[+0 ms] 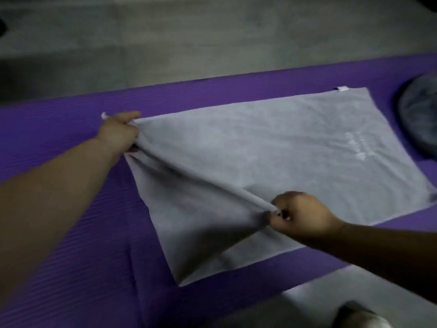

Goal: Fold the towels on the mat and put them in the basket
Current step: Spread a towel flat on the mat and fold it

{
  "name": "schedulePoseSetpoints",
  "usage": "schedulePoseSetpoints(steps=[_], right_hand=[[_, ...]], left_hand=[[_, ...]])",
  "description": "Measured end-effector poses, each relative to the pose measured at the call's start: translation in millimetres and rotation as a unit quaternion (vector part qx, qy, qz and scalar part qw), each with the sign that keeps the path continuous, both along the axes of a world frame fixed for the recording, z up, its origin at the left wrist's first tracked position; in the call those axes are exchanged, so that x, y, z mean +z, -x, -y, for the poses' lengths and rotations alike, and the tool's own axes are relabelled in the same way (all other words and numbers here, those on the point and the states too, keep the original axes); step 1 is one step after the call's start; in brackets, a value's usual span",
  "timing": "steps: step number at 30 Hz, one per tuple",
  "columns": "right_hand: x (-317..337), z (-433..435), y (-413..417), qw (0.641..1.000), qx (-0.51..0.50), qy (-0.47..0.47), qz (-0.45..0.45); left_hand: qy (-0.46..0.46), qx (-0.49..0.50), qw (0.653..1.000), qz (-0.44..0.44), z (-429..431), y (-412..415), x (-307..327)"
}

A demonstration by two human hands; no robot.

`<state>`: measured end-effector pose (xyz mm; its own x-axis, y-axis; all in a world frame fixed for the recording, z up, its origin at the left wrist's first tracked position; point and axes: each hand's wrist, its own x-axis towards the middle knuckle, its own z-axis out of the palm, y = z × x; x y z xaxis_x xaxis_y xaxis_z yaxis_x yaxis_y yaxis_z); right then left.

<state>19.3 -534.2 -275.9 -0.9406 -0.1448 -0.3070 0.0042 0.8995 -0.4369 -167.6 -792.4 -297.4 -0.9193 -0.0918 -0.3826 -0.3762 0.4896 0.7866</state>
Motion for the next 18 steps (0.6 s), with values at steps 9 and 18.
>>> schedulePoseSetpoints(steps=[9,18], right_hand=[[-20.0,-224.5,-91.8,0.895,-0.415,0.123,-0.108],[-73.4,-362.4,-99.5,0.76,-0.639,0.103,-0.048]], left_hand=[[-0.061,-0.14,0.982,-0.113,-300.5,-15.2,33.3],[0.094,-0.406,0.906,-0.073,-407.1,-120.3,-10.6]])
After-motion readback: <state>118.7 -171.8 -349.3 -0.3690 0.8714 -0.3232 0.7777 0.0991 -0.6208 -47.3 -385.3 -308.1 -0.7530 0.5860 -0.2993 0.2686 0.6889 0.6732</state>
